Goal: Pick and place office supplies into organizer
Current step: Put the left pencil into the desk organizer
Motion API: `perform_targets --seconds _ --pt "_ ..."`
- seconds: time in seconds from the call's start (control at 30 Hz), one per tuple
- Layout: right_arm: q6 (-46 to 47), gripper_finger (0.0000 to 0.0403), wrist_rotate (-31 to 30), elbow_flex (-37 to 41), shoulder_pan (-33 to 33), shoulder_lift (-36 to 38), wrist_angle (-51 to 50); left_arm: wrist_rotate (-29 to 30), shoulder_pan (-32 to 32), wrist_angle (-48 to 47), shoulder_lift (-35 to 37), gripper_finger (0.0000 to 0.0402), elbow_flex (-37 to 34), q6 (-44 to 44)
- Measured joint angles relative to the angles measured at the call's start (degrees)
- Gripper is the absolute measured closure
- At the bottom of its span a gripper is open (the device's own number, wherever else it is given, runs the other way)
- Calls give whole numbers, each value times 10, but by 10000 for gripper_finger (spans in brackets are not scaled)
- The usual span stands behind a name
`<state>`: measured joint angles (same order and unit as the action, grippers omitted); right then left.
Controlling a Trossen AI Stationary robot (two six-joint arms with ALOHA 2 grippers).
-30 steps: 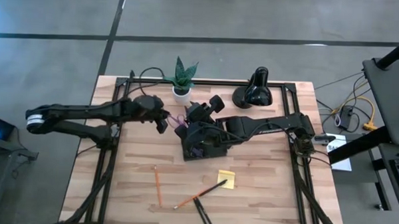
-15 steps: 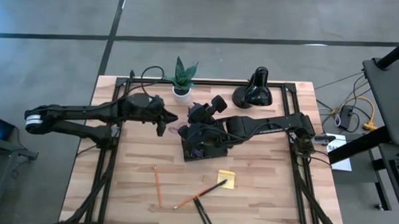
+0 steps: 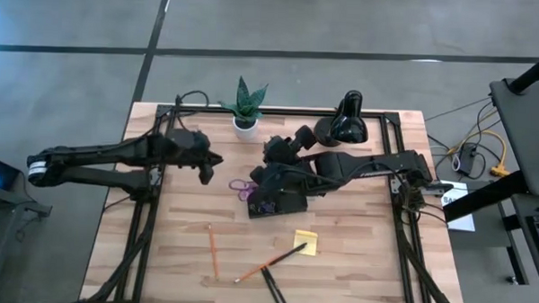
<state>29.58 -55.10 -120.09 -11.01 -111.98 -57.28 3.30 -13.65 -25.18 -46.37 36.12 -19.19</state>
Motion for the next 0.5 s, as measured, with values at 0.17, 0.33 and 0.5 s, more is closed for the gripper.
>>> perform_targets --seconds 0.17,0.33,0.5 --pt "44 310 237 41 -2 0 -115 -30 24 -54 7 366 -1 7" --pt "19 310 263 142 -27 -1 -103 -59 48 -40 4 366 -14 11" --pt "-23 310 380 229 -63 -3 -19 -64 72 0 3 366 -42 -62"
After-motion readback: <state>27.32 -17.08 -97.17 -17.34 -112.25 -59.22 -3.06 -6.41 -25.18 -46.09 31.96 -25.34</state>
